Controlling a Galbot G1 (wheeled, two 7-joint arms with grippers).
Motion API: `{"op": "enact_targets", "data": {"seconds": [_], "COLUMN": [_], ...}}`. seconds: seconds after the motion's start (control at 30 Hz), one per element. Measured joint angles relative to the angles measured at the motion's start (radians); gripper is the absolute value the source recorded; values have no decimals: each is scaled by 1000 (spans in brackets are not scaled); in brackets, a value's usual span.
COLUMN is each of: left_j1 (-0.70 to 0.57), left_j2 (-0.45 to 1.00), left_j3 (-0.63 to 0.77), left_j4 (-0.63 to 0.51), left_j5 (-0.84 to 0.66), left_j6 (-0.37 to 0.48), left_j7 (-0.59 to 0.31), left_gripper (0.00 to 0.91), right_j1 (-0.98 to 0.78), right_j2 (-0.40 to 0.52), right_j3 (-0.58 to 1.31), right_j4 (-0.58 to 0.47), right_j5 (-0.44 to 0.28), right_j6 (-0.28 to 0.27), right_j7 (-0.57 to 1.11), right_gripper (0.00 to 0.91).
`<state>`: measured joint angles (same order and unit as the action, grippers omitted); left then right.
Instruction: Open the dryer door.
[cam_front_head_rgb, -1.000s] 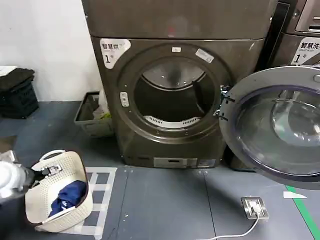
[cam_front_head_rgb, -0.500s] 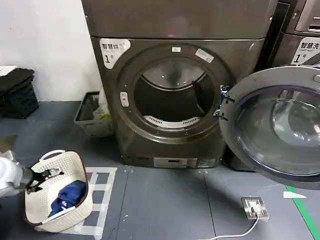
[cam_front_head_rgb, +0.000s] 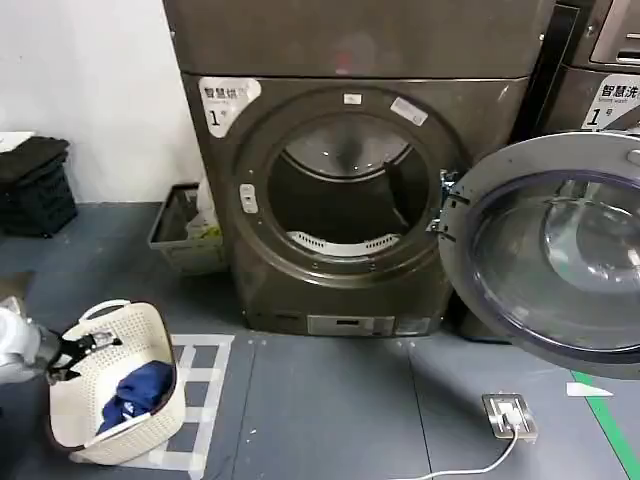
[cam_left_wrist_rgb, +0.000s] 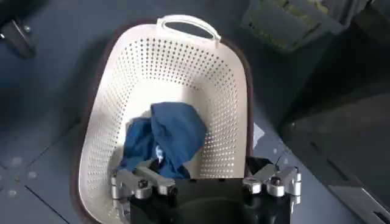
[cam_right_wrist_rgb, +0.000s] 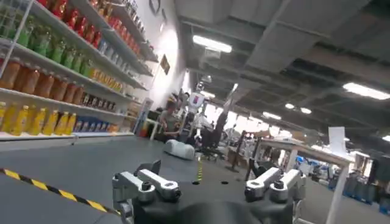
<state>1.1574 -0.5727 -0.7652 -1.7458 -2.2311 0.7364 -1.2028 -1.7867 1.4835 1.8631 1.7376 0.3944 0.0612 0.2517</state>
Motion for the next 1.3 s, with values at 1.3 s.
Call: {"op": "enact_targets", "data": {"seconds": [1.3], "left_j1": [-97], "left_j2": [-11], "left_j3": [97], "left_j4": [67], "left_j5": [-59], "left_j6": [0], "left_j7": [-16], "left_gripper": [907], "right_j1": [0], "right_j2": [7], "right_j3": [0], "right_j4": [0], "right_j5": [-3], "right_j6": [11], "right_j7": [-5], "right_gripper": [907]}}
